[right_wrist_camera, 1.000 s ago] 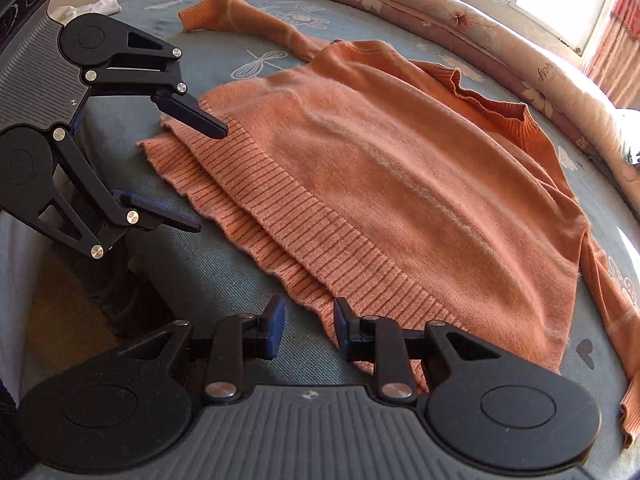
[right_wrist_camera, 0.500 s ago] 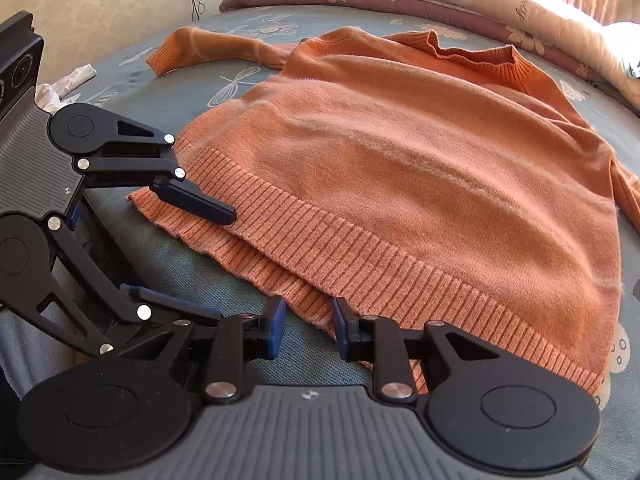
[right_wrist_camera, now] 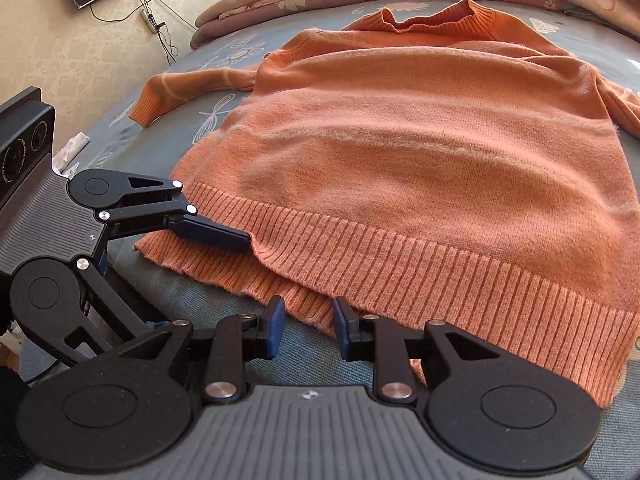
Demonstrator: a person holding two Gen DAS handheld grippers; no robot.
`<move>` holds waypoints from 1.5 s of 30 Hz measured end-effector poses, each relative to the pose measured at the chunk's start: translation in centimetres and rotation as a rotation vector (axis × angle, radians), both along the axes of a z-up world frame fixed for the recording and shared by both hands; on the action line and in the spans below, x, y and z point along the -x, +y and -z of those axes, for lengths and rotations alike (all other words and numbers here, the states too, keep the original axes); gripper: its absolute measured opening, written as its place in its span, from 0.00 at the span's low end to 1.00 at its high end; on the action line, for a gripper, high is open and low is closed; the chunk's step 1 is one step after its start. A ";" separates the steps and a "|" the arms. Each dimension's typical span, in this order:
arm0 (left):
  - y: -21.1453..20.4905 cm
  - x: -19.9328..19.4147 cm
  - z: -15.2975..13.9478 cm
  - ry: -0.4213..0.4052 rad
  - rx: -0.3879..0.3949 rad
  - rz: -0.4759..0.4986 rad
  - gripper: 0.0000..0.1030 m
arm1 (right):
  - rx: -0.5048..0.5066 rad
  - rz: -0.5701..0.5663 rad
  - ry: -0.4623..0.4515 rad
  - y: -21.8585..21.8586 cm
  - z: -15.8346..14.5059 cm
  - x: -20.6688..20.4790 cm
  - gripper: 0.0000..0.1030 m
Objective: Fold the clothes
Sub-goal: 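Move both open grippers to the ribbed hem of the sweater, then grasp the ribbed hem with both grippers and fold it over the body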
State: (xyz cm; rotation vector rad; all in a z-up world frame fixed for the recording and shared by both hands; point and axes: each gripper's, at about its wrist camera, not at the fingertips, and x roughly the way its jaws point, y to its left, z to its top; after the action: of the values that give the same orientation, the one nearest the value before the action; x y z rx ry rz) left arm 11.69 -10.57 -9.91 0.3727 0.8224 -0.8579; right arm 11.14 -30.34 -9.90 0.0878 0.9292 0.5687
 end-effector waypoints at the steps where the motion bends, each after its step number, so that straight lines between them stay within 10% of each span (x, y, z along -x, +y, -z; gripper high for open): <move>1: 0.1 -0.2 -0.2 -0.009 0.006 -0.004 0.73 | -0.003 -0.007 0.000 0.0 -0.1 -0.1 0.29; 9: 0.9 -1.3 -0.6 -0.052 0.000 -0.003 0.74 | -0.029 -0.034 0.013 0.7 0.2 -1.7 0.29; 14: 1.2 -1.4 -0.4 -0.097 -0.061 -0.037 0.73 | 0.128 -0.067 -0.094 1.5 -0.3 -2.5 0.29; 23: -1.6 2.0 -0.2 -0.134 -0.093 0.187 0.72 | 0.141 -0.061 -0.132 1.1 -1.3 -4.3 0.29; 26: -1.3 0.6 0.4 -0.120 -0.107 0.132 0.68 | 0.162 -0.087 -0.149 1.0 -1.7 -3.7 0.29; 42: 1.9 -2.0 -0.8 -0.166 -0.122 0.123 0.72 | 0.494 -0.461 -0.386 5.8 0.4 2.0 0.38; 45: 1.4 -1.0 -0.7 -0.167 -0.115 0.174 0.72 | 0.515 -0.457 -0.420 6.2 -0.1 1.9 0.11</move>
State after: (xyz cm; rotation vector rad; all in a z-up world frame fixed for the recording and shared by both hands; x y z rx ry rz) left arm 12.66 -9.14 -9.23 0.6161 0.6923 -0.9291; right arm 9.19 -24.17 -9.84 -0.6996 0.6562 0.7144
